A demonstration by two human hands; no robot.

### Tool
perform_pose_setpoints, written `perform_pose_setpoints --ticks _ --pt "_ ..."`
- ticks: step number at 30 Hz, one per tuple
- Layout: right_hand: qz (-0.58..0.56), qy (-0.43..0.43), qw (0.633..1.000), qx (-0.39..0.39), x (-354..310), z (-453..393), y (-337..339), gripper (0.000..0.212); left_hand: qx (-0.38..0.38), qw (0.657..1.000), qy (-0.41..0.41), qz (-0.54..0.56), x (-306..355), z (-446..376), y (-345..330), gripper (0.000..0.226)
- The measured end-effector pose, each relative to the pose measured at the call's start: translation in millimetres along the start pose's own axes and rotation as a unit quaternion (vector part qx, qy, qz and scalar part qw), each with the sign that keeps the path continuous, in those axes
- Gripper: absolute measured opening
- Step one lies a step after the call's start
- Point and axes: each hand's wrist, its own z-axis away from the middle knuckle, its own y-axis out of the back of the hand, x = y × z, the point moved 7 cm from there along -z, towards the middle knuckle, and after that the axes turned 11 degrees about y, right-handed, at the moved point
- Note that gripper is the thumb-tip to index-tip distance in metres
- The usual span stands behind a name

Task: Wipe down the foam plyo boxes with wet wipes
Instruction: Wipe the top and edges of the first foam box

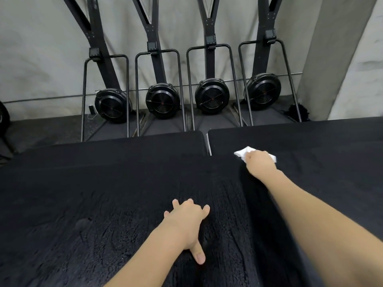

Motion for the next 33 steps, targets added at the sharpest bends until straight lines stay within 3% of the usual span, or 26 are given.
perform_pose_setpoints --ticks 5,9,13,17,20,26,29,33 --pt "-0.024 0.159 0.987 0.028 -106 -9 -25 0.032 -0.001 1.0 0.003 -0.018 0 -6 -3 0.139" --pt "-0.084 0.205 0.975 0.023 -102 8 -20 0.021 0.001 0.999 0.004 -0.037 -1 -6 -2 0.139" --pt "-0.006 0.107 0.994 0.038 -19 17 -6 0.029 0.002 1.0 0.007 -0.029 0 -7 -3 0.14" --pt "-0.01 0.007 0.999 0.047 41 35 -8 0.03 0.01 0.999 0.01 -0.038 0 -9 -4 0.141" --pt "0.004 0.035 0.997 0.07 13 46 -10 0.03 0.016 0.999 0.006 -0.038 0 -8 -2 0.141" --pt "-0.141 0.149 0.976 0.067 -64 65 -41 0.022 0.027 0.999 0.007 -0.024 -2 -11 -4 0.142" --pt "-0.174 0.174 0.967 0.061 -56 78 -33 0.024 0.032 0.999 0.007 -0.022 -2 -9 -2 0.141" --pt "-0.181 0.141 0.969 0.093 -5 101 5 0.019 0.04 0.999 0.005 -0.019 -2 -7 -2 0.14"
